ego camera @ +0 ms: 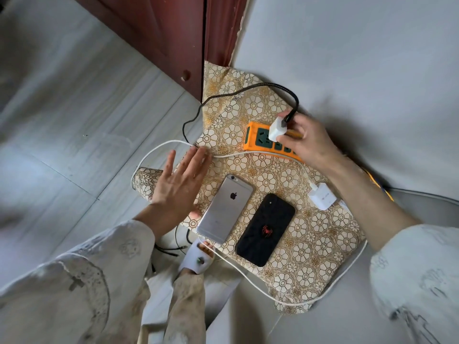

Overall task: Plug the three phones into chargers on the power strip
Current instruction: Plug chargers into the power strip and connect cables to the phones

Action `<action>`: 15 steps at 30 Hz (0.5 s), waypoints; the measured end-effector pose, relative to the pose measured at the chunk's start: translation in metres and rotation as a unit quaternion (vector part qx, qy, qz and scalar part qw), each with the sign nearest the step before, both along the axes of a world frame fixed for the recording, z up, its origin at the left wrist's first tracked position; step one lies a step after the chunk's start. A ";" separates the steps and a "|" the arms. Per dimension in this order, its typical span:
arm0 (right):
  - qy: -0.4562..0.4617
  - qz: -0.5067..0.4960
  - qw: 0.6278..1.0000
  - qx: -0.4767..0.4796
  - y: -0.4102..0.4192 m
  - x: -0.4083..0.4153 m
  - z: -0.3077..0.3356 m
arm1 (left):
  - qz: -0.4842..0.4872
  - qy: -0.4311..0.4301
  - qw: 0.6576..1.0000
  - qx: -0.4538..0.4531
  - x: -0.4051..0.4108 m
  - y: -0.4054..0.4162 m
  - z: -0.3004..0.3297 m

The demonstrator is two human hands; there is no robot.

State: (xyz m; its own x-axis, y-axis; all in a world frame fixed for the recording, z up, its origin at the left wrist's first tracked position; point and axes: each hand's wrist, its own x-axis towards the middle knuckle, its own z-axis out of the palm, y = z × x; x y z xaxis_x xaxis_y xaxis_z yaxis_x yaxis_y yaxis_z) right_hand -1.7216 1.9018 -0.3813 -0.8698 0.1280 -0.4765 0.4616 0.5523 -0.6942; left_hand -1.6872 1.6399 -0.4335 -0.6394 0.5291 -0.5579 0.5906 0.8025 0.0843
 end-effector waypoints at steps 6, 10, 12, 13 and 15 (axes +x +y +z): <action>0.017 0.022 0.999 0.020 0.001 0.011 -0.003 | 0.015 -0.014 1.000 -0.020 0.001 0.007 0.001; 0.021 0.056 0.992 0.110 0.001 0.012 -0.011 | 0.019 -0.021 0.999 -0.025 0.000 0.008 0.002; 0.025 0.073 0.988 0.133 -0.001 0.012 -0.012 | 0.021 -0.023 0.999 -0.030 0.000 0.009 0.003; 0.028 0.077 0.987 0.137 -0.003 0.012 -0.011 | 0.023 -0.024 0.999 -0.033 0.000 0.010 0.004; 0.033 0.088 0.986 0.139 -0.007 0.012 -0.008 | 0.024 -0.026 0.999 -0.035 0.001 0.011 0.005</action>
